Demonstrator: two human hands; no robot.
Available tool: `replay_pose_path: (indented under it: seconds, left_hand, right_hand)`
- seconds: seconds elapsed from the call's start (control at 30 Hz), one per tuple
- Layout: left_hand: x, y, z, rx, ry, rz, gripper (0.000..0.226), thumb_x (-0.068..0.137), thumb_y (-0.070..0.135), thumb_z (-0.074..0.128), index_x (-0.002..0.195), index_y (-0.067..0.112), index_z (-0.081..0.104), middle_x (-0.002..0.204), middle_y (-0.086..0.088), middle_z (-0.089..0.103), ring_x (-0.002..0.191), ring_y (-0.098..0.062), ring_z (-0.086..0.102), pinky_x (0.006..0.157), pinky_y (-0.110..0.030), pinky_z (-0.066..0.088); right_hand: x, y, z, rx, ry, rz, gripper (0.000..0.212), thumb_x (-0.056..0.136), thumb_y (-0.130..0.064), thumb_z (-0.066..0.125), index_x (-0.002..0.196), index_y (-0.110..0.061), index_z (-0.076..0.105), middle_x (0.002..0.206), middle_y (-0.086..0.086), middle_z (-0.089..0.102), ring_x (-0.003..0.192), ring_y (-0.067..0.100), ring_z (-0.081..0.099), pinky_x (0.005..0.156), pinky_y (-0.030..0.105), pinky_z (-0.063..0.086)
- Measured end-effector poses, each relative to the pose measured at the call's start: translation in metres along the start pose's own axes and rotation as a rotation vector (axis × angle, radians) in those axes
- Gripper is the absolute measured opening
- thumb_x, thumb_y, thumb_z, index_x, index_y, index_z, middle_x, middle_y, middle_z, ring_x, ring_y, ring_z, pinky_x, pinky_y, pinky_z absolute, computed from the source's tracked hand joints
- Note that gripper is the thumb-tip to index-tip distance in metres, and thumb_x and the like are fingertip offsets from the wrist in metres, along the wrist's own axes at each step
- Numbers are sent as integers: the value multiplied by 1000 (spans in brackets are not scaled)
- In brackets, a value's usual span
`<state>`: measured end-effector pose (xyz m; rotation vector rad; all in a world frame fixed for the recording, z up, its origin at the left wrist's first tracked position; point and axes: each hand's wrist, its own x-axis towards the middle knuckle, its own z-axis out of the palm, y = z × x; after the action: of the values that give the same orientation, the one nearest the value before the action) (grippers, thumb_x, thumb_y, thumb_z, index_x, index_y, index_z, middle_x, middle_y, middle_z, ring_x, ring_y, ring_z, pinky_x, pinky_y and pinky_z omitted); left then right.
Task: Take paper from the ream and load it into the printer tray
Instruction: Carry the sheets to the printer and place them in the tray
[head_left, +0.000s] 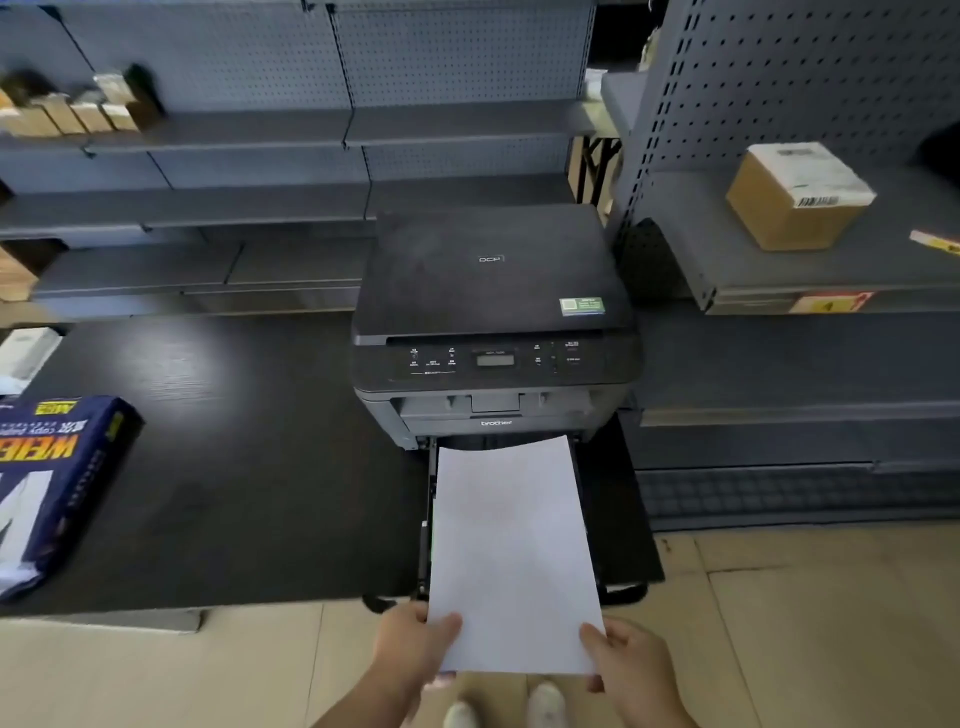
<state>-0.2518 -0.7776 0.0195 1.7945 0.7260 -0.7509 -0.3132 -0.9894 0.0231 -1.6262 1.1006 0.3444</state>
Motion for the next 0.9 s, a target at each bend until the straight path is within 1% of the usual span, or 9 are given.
replay_pose_path:
  seconds: [0.1, 0.2, 0.27, 0.43, 0.53, 0.63, 0.7, 0.77, 0.9]
  left_hand:
    - [6, 8, 4, -38, -4, -29, 11, 85, 6, 66, 80, -1, 74, 82, -15, 75, 68, -28, 70, 63, -46, 64]
    - [18, 18, 5, -48, -13, -41, 12, 87, 6, 66, 85, -3, 74, 89, -18, 76, 70, -28, 71, 53, -36, 62]
    - [25, 23, 7, -47, -20, -54, 12, 87, 7, 67, 82, -2, 72, 85, -15, 73, 68, -27, 68, 50, -29, 58]
    - [36, 24, 10, -58, -11, -93, 11, 88, 7, 67, 79, 2, 70, 74, -10, 69, 61, -24, 63, 49, -26, 55]
    - [42, 23, 10, -59, -2, -95, 9, 87, 8, 67, 83, 3, 73, 79, -11, 72, 63, -23, 66, 48, -25, 54]
    - [49, 26, 10, -64, 11, -85, 9, 87, 9, 68, 84, 3, 74, 85, -14, 74, 66, -25, 67, 48, -25, 55]
    - [55, 30, 11, -69, 16, -78, 10, 86, 10, 69, 86, 1, 74, 88, -15, 74, 66, -26, 66, 48, -25, 55]
    - [61, 36, 11, -77, 20, -73, 10, 87, 10, 70, 87, 1, 73, 90, -14, 74, 67, -26, 66, 48, -26, 56]
    - [77, 51, 14, -102, 14, -76, 10, 87, 11, 69, 90, 3, 73, 95, -12, 75, 74, -27, 69, 52, -28, 59]
  right_hand:
    - [11, -13, -4, -32, -44, 10, 20, 84, -10, 69, 67, -18, 75, 61, 0, 75, 37, 22, 58, 54, 34, 56]
    - [23, -25, -5, -47, -72, 24, 22, 84, -11, 68, 63, -15, 74, 65, 5, 74, 42, 24, 61, 60, 38, 59]
    - [30, -30, -5, -61, -84, 45, 22, 86, -13, 66, 65, -14, 73, 70, 7, 74, 42, 22, 62, 64, 39, 60]
    - [37, -32, -2, -122, -106, 34, 21, 86, -15, 65, 68, -18, 74, 72, 3, 74, 52, 23, 67, 66, 46, 64]
    - [40, -32, 2, -130, -98, 15, 21, 85, -15, 64, 67, -16, 75, 70, 3, 75, 48, 21, 65, 66, 44, 61]
    - [44, -33, 5, -128, -76, -7, 20, 83, -18, 64, 67, -15, 75, 75, 10, 75, 55, 24, 63, 67, 48, 60]
    - [48, -37, 6, -110, -85, -17, 20, 86, -17, 63, 69, -15, 74, 78, 11, 74, 58, 23, 62, 60, 43, 59]
    - [56, -43, 8, -81, -102, -3, 20, 90, -15, 61, 75, -14, 73, 82, 9, 74, 59, 22, 60, 53, 31, 53]
    - [78, -52, 15, -33, -102, 14, 15, 92, -17, 60, 86, -11, 73, 88, 7, 74, 51, 19, 62, 60, 30, 53]
